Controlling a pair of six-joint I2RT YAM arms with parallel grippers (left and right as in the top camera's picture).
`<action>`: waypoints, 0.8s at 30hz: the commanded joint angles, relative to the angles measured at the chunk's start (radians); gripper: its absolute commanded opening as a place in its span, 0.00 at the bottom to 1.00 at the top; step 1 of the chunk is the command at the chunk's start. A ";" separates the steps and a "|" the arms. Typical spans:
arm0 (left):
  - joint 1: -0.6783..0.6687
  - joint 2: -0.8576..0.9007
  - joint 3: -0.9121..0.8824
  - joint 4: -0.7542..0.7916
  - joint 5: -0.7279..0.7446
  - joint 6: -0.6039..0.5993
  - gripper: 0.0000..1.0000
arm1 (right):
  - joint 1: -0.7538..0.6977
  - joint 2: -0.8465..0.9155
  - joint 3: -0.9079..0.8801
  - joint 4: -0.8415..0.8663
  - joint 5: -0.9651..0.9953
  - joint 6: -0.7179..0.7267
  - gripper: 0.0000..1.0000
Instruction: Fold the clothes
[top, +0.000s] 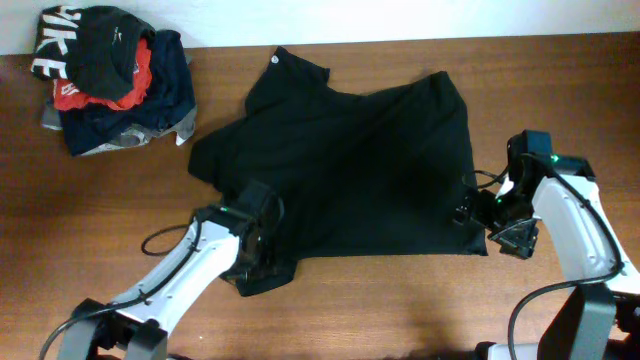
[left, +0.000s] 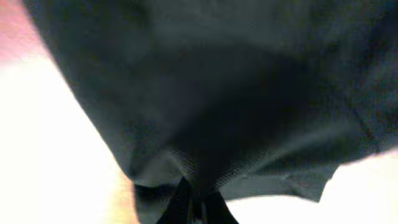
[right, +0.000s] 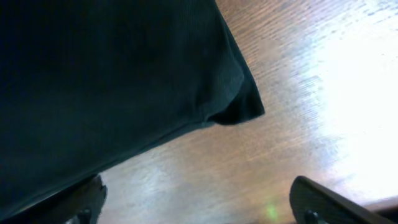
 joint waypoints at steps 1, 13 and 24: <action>0.031 -0.010 0.018 0.000 -0.080 0.006 0.01 | 0.003 -0.005 -0.075 0.052 -0.006 -0.002 0.95; 0.117 -0.010 0.018 0.021 -0.082 0.010 0.01 | 0.003 -0.005 -0.208 0.229 0.015 -0.001 0.77; 0.117 -0.010 0.018 0.031 -0.080 0.010 0.01 | 0.003 -0.005 -0.248 0.249 0.013 0.000 0.66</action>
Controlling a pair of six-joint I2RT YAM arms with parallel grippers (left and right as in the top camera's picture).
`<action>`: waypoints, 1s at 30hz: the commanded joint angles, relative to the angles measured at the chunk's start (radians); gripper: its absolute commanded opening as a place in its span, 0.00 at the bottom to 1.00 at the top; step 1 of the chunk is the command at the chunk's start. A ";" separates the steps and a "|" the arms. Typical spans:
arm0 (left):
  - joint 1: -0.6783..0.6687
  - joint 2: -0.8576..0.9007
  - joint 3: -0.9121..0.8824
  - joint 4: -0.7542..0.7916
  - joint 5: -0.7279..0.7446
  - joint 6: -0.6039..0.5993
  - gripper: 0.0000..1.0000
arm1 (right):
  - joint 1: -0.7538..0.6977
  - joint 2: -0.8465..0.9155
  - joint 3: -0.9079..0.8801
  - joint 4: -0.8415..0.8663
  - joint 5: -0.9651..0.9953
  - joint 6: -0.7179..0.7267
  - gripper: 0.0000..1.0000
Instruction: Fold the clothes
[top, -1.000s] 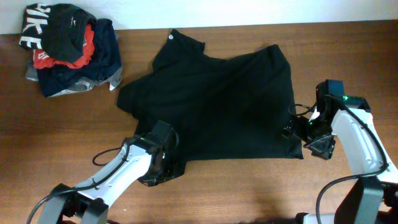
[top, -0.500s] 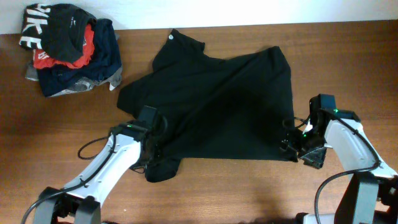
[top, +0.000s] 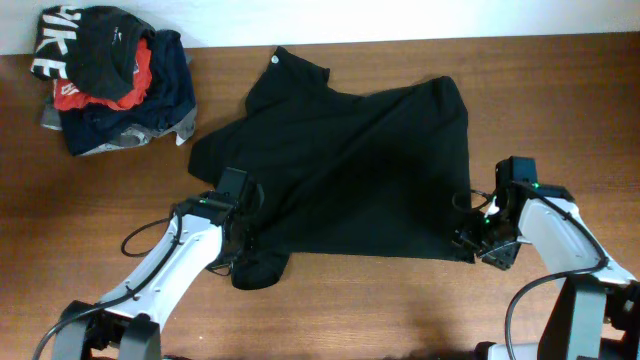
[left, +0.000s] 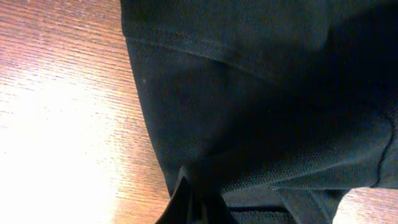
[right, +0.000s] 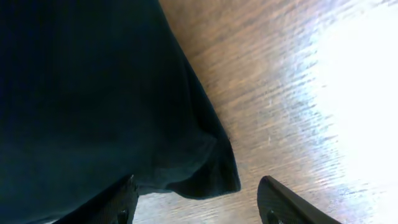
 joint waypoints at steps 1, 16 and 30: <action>0.005 -0.010 0.011 0.006 -0.015 0.010 0.01 | 0.003 -0.005 -0.035 0.009 0.011 0.003 0.66; 0.005 -0.010 0.010 0.011 -0.016 0.010 0.01 | 0.003 -0.005 -0.126 0.181 -0.011 0.012 0.63; 0.005 -0.010 0.010 0.013 -0.023 0.010 0.01 | 0.003 -0.005 -0.126 0.180 -0.057 0.012 0.38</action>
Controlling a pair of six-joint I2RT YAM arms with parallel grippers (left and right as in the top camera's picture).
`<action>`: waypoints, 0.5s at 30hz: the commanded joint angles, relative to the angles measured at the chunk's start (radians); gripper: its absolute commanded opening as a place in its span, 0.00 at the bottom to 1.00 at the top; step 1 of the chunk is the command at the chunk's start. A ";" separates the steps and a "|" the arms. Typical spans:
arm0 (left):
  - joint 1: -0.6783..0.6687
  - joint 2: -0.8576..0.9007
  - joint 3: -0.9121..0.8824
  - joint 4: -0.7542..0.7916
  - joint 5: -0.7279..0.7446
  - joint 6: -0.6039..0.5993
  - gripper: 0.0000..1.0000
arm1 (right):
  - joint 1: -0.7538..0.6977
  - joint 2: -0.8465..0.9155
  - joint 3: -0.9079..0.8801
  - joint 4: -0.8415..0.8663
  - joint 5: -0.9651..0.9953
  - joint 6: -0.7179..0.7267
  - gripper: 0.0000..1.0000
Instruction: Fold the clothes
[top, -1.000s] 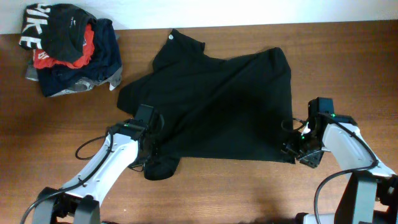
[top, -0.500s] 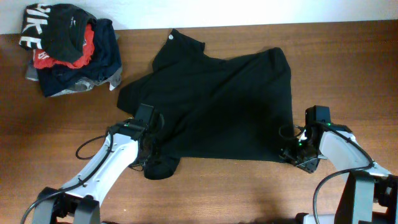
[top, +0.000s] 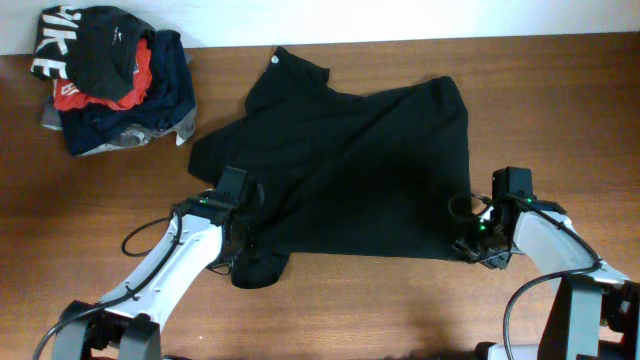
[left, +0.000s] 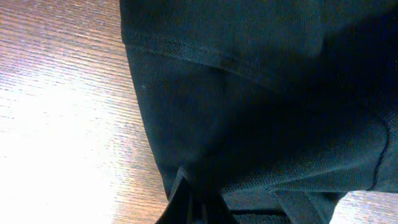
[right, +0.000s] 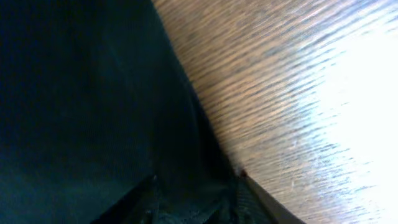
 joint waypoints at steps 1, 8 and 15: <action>0.005 -0.010 0.010 0.002 -0.019 0.010 0.01 | 0.003 0.004 -0.014 -0.024 -0.037 0.003 0.33; 0.005 -0.010 0.010 0.011 -0.019 0.039 0.01 | 0.003 0.003 -0.014 -0.053 -0.037 0.004 0.04; 0.005 -0.010 0.113 -0.054 -0.058 0.081 0.01 | -0.053 0.002 0.076 -0.193 -0.040 -0.001 0.04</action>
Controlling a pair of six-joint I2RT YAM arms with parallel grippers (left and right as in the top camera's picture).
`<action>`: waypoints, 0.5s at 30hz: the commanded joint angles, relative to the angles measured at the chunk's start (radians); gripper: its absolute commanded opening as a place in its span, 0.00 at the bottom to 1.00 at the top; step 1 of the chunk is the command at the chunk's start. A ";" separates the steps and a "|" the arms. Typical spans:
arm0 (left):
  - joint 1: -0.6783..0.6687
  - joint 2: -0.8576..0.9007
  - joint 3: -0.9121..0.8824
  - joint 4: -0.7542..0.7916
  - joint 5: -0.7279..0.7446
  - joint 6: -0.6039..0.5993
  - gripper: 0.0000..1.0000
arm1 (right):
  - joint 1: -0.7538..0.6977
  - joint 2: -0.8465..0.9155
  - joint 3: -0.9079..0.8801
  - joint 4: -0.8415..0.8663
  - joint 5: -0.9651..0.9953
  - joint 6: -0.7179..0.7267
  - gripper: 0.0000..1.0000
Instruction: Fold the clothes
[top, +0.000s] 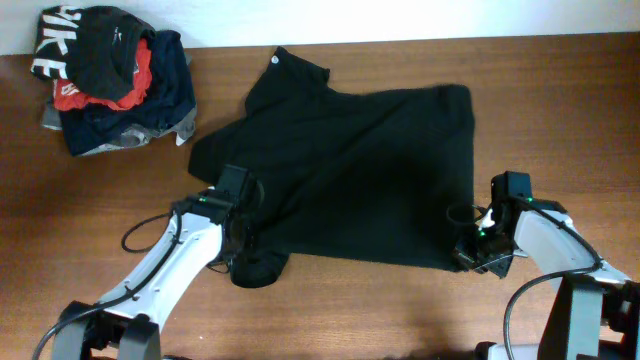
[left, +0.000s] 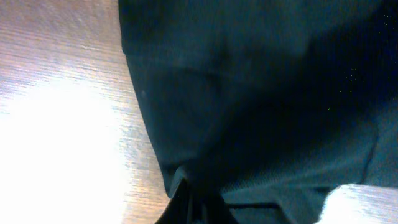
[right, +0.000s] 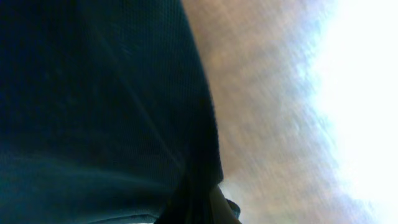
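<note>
A black shirt lies spread on the brown table, collar toward the back. My left gripper is shut on its near left corner, a bunched sleeve end; in the left wrist view the black fabric fills the frame down to the closed fingertips. My right gripper is shut on the shirt's near right corner; in the right wrist view the hem runs straight into the pinched fingers.
A pile of other clothes, dark blue, red and black with white lettering, sits at the back left corner. A white wall edge runs along the far side. Cables trail from both arms near the front edge.
My right gripper has shut on the shirt's near right corner, where it stood open around the hem. The right side of the shirt now lies straighter and farther right. The left gripper holds as before.
At first my left gripper held the near left corner and the right gripper stood open beside the right hem. The right gripper then sat lower, open at the near right corner, then straddled the hem. Now both grippers pinch the near corners.
</note>
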 joint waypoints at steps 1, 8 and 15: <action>0.005 -0.010 0.116 -0.058 -0.072 0.035 0.01 | -0.050 0.000 0.075 -0.067 -0.001 -0.006 0.04; 0.005 -0.010 0.232 -0.165 -0.118 0.066 0.01 | -0.141 -0.002 0.208 -0.239 -0.001 -0.096 0.04; 0.005 -0.010 0.238 -0.237 -0.118 0.069 0.01 | -0.207 -0.037 0.248 -0.336 -0.001 -0.147 0.04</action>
